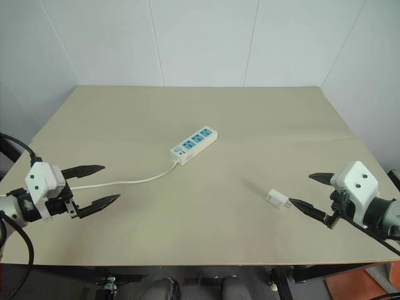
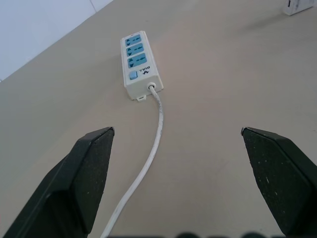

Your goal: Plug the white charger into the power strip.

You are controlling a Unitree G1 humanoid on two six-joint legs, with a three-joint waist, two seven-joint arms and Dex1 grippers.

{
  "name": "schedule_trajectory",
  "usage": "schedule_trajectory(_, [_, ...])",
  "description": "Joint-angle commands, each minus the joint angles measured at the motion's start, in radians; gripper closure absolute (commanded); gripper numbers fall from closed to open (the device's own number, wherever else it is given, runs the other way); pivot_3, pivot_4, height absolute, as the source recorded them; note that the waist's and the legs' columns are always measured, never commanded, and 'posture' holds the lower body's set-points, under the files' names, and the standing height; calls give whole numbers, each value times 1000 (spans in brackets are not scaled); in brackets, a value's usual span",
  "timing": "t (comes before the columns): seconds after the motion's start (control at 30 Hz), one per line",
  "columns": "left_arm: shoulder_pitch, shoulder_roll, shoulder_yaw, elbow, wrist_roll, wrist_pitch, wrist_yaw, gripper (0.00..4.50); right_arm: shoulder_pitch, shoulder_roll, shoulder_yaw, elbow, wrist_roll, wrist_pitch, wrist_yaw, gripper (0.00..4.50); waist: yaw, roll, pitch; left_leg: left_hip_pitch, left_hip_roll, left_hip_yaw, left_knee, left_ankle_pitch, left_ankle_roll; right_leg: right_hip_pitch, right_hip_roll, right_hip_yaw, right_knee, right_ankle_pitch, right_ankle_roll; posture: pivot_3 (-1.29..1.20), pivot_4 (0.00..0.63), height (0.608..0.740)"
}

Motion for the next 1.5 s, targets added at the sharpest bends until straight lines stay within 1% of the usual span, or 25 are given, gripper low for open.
schedule_trajectory(0.03, [-27, -3, 7, -9, -8, -6, 17, 28, -12, -18, -19, -13, 0, -25, -6, 0, 0, 0, 0, 0, 0, 0, 0, 0, 0, 0, 0, 0, 0, 0, 0, 0, 150, 740])
schedule_trajectory(0.23, [-55, -7, -15, 7, -11, -3, 13, 28, -2, -10, -28, -25, 3, -27, -12, 0, 1, 0, 0, 0, 0, 0, 0, 0, 0, 0, 0, 0, 0, 0, 0, 0, 150, 740])
schedule_trajectory(0.3, [-71, -7, -33, 22, 9, 0, 32, 28, -3, -8, -28, -28, 4, -27, -16, 0, 1, -1, 0, 0, 0, 0, 0, 0, 0, 0, 0, 0, 0, 0, 0, 0, 150, 740])
schedule_trajectory(0.4, [-132, -27, -104, 61, 91, 21, 129, 28, -9, -5, -25, -31, 10, -28, -21, 0, 6, -1, 0, 0, 0, 0, 0, 0, 0, 0, 0, 0, 0, 0, 0, 0, 150, 740])
schedule_trajectory(0.47, [-209, -62, -168, 91, 111, 91, 193, 28, -18, -6, -13, -32, 9, -28, -27, 0, 13, -1, 0, 1, 0, 0, 0, 0, 0, 1, 0, 0, 0, 0, 1, 0, 150, 740])
schedule_trajectory(0.57, [-335, -117, -281, 152, 130, 185, 222, 28, -31, -6, 3, -34, 9, -28, -31, 0, 21, -1, 1, 0, -1, -1, 0, 0, 0, 1, 0, 0, 0, 1, 2, 0, 150, 740])
schedule_trajectory(0.7, [-523, -222, -424, 328, 184, 255, 238, 28, -47, -6, 13, -36, 8, -29, -37, 0, 27, -2, 1, -2, -2, -2, 1, 0, 0, 1, 0, -1, -1, 2, 3, 0, 150, 740])
schedule_trajectory(0.83, [-697, -319, -558, 586, 288, 314, 264, 28, -51, 3, 17, -54, 12, -30, -48, 0, 21, -2, 1, -3, -3, -3, 1, 0, 0, 0, 0, -1, -2, 3, 3, 0, 150, 740])
schedule_trajectory(0.9, [-759, -351, -609, 727, 343, 292, 262, 28, -54, 5, 20, -63, 15, -29, -55, 0, 16, -2, 1, -3, -3, -3, 1, 0, 0, 0, 0, -1, -2, 2, 4, 0, 150, 740])
schedule_trajectory(1.0, [-834, -412, -628, 927, 388, 236, 279, 602, -50, 10, 15, -79, 20, -27, -64, 0, 18, -2, 1, -3, -3, -4, 1, 0, 0, 0, 1, -1, -1, 2, 4, 0, 150, 740])
schedule_trajectory(1.07, [-866, -439, -629, 1024, 402, 197, 265, 1239, -41, 13, 8, -92, 25, -24, -68, 0, 21, -2, 1, -2, -4, -4, 1, 0, 0, 1, 0, -1, -1, 2, 4, 0, 150, 740])
schedule_trajectory(1.1, [-875, -447, -636, 1055, 415, 177, 262, 1556, -36, 15, 5, -98, 26, -22, -70, 0, 21, -2, 1, -1, -4, -4, 1, 0, 0, 2, 0, -1, -1, 2, 4, 0, 150, 740])
schedule_trajectory(1.13, [-882, -452, -642, 1077, 427, 161, 258, 1963, -33, 17, 2, -103, 26, -21, -72, 0, 21, -1, 0, 0, -4, -4, 1, 0, 0, 4, 0, -1, -1, 2, 5, 0, 150, 740])
schedule_trajectory(1.17, [-884, -456, -644, 1086, 431, 151, 249, 2253, -27, 19, -2, -109, 27, -20, -72, 0, 21, -1, 0, 1, -4, -4, 1, 0, 0, 4, 0, -1, -1, 2, 5, 0, 150, 740])
schedule_trajectory(1.2, [-884, -458, -643, 1088, 431, 145, 240, 2590, -22, 21, -6, -113, 28, -19, -72, 0, 21, -2, 0, 1, -5, -4, 1, 0, 0, 4, -1, -1, -1, 2, 5, 0, 150, 740])
schedule_trajectory(1.27, [-871, -457, -638, 1061, 426, 144, 215, 3113, -11, 24, -13, -122, 31, -17, -74, 0, 21, -1, -1, 1, -4, -4, 1, 0, 0, 4, -1, -1, -1, 2, 5, 0, 150, 740])
schedule_trajectory(1.3, [-860, -453, -635, 1043, 424, 146, 204, 3475, -8, 24, -15, -124, 32, -16, -74, 0, 21, -1, -1, 1, -5, -4, 1, 0, 0, 4, -1, -1, -1, 2, 5, 0, 150, 740])
schedule_trajectory(1.33, [-844, -446, -632, 1017, 421, 147, 191, 3679, -6, 25, -14, -126, 32, -15, -75, 0, 21, -1, -1, 1, -4, -4, 1, 0, 0, 4, -1, -1, -1, 2, 5, 0, 150, 740])
schedule_trajectory(1.4, [-815, -433, -625, 964, 416, 161, 179, 4313, -3, 24, -13, -127, 32, -15, -76, 0, 17, -1, -1, 1, -4, -4, 1, 0, 0, 4, -1, 0, -1, 2, 5, 0, 150, 740])
schedule_trajectory(1.43, [-784, -418, -619, 917, 405, 137, 152, 4492, -3, 23, -12, -127, 33, -15, -75, 0, 15, -1, -1, 1, -4, -4, 1, 0, 0, 4, 0, 0, -1, 2, 5, 0, 150, 740])
schedule_trajectory(1.5, [-675, -358, -595, 772, 342, 38, 20, 4492, -10, 20, -3, -125, 36, -14, -74, 0, 5, 0, -2, 1, -4, -4, 1, 0, 0, 4, 0, 0, -1, 2, 5, 0, 150, 740])
